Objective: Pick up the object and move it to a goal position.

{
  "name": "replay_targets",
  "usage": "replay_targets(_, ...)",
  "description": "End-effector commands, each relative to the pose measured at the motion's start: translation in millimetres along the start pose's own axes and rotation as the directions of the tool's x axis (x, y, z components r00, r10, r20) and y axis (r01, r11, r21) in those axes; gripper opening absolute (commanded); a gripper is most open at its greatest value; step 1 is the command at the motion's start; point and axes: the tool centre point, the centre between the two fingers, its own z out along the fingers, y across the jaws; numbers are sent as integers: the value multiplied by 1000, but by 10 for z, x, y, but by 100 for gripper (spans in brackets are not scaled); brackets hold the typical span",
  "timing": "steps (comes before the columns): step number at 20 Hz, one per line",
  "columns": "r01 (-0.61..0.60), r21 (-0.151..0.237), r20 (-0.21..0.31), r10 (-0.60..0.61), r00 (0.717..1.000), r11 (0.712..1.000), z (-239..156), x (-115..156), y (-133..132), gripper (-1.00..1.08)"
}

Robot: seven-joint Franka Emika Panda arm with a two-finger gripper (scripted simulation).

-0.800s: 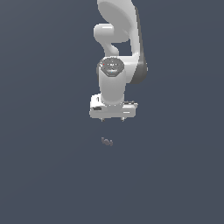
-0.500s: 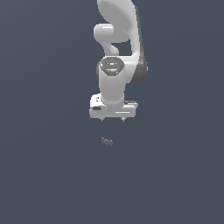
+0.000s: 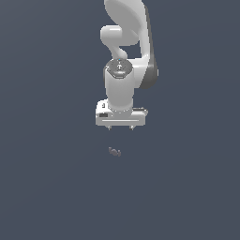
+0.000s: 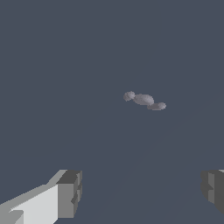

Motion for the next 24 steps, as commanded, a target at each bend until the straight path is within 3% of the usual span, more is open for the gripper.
replay_targets(1,2,0,0,-2,1000,1000,1,2,0,100)
replay_targets(15,169,-8,1,-169,986,985,83,94,36,100)
replay_targets(19,260,-12,2,-260,965,965,129,145,57,100)
replay_targets(24,390,-16,4,-390,921,921,198,219,87,100)
